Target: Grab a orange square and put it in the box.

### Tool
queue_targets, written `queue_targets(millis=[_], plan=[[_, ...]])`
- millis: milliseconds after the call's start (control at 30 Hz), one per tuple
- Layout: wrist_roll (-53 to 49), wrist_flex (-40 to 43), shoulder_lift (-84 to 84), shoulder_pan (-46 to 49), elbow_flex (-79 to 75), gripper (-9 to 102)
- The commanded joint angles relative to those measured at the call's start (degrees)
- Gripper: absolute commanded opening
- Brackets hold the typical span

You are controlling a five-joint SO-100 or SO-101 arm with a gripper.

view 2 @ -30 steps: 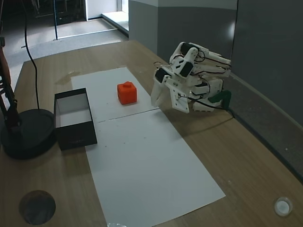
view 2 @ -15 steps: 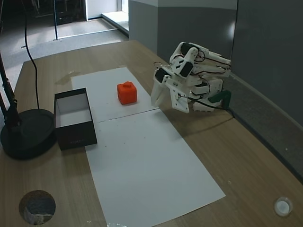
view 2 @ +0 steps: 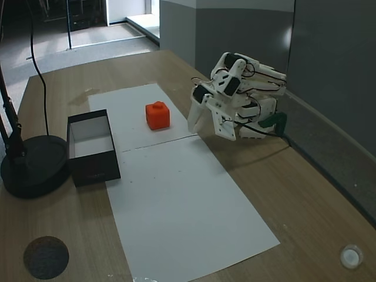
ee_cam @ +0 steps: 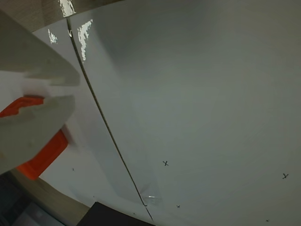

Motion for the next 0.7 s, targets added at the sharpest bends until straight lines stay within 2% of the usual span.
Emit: queue_targets(millis=[0,100,233,400,533,667], plan=[[-0.26,-1.41,1.41,0.53,-4.04,1],[-1.67,-8.0,1.41,6.5,-4.66,8],[-5.54,-14.5,0.62,16.08,-8.88,25],[-6.42,-10.55,-5.71,21.18,-14.41,33],[-5.89,-10.46,-19.86,23.12,-18.63,42],[-5.8,-10.37,-36.56,26.72,-27.51,43]])
